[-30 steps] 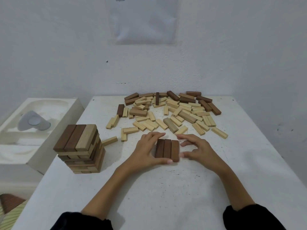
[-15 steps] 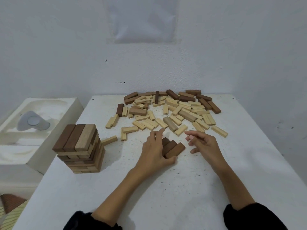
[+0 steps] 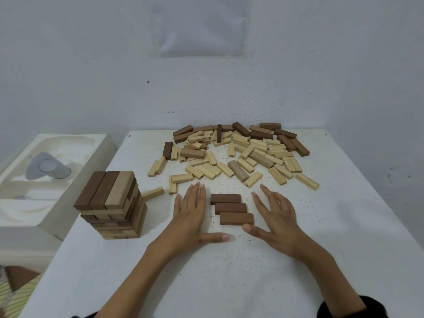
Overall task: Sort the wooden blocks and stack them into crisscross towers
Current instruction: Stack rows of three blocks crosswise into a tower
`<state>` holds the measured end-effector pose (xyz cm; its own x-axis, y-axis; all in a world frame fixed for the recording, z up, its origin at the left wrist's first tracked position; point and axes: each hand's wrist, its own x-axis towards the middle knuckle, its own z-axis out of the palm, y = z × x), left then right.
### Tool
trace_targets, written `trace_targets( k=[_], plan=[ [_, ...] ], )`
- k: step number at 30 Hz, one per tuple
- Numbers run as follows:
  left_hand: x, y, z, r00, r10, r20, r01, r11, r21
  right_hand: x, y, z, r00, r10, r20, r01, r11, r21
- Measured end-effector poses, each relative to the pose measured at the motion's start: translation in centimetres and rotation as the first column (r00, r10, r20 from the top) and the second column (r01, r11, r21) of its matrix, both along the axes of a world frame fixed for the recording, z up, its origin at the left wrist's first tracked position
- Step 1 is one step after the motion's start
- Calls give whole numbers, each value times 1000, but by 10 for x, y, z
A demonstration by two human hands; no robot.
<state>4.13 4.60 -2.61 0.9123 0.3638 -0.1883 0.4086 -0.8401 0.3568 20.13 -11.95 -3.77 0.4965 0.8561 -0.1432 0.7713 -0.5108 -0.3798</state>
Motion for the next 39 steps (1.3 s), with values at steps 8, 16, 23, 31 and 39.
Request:
trace_targets(
  k=[8,16,23,31,39],
  plan=[
    [4,-13,-7,997,-69,-31,70,997,36,-19,13,-4,993,45,106,-43,999,-22],
    [6,9,-4,994,2,113,7,997,-77,13,10,3,996,59,-60,-56,997,47],
    [14,23,-9,968,14,251,24,989,-146,21,16,5,990,109,-95,-86,971,221],
    [13,26,-6,951,-20,309,76,983,-169,16,14,7,982,119,-144,-62,934,351],
    [12,19,37,849,16,529,147,953,-265,12,3,53,980,140,-140,-45,846,532]
  ],
)
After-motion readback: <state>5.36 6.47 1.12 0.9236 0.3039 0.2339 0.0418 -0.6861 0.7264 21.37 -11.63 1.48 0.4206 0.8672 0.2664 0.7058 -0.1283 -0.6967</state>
